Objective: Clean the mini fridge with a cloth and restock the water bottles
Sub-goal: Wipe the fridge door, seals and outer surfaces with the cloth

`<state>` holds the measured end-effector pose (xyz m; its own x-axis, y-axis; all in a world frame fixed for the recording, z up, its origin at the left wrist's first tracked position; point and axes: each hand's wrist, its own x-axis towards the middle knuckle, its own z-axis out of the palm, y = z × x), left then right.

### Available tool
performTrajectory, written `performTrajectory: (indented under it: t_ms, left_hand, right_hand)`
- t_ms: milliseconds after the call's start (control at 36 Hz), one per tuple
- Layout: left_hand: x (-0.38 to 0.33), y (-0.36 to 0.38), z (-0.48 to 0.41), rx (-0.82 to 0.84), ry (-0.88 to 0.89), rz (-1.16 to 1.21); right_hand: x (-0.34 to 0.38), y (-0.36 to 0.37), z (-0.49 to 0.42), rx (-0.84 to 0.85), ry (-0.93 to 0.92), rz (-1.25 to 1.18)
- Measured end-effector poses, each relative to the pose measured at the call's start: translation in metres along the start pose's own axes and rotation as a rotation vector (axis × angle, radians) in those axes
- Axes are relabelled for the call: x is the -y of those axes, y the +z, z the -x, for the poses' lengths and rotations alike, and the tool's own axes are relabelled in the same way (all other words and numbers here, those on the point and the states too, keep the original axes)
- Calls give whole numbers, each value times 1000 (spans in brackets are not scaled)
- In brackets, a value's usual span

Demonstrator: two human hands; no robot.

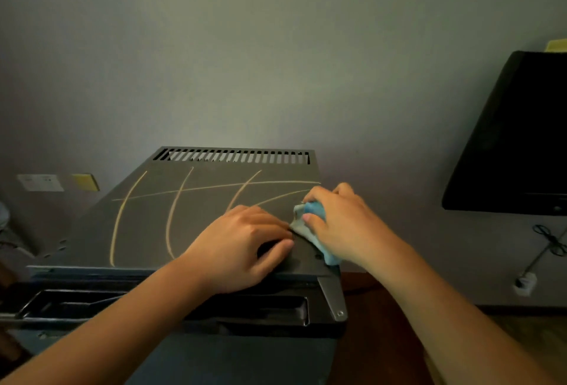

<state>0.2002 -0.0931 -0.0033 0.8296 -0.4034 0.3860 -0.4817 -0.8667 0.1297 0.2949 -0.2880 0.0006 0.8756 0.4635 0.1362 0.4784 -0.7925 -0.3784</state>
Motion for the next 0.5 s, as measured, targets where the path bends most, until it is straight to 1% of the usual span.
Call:
performTrajectory:
  t_ms: [111, 194, 306, 389, 500]
  left_hand:
    - [25, -16, -2, 126, 145, -13]
    - [42, -30, -7, 183, 213, -64]
    - [60, -40, -12, 241, 230, -48]
    - [68, -37, -6, 248, 226, 1]
    - [72, -35, -5, 238, 249, 27]
  right_hand:
    - [2, 1, -20, -53, 0, -17]
    - [5, 5, -37, -81, 27, 8]
    - [5, 6, -60, -101, 121, 15]
    - [8, 7, -72, -124, 186, 46]
    - [13, 6, -77, -102, 202, 123]
